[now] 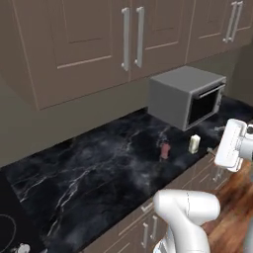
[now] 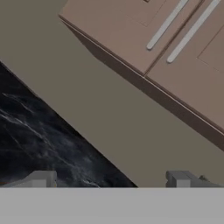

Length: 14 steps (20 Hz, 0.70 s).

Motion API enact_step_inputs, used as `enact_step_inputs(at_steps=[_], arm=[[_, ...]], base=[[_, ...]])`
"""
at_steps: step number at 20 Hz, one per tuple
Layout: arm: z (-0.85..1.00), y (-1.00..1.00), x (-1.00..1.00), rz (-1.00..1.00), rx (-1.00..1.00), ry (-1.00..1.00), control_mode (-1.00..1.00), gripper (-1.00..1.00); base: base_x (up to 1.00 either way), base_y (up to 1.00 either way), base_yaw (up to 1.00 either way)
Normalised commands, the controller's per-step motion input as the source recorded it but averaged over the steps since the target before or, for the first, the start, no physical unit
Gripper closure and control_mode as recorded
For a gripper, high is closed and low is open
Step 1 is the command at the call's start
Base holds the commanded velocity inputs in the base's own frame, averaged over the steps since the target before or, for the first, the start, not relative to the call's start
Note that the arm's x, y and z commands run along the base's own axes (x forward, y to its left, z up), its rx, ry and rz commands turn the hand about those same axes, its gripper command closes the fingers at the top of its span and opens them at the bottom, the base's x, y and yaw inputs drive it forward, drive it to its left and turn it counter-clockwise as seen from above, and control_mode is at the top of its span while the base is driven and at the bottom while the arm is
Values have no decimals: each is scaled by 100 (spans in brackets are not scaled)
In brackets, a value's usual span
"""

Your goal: Move the drinks to the dining counter.

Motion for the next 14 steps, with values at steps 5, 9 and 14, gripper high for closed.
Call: enact_step_inputs(at_steps=[5,9,14], arm=[[0,0,0,0,0,0,100,-100],[0,0,0,0,0,0,100,-100],[0,0,0,0,0,0,100,-100]], base=[[57,0,37],[51,0,36],[46,0,32]])
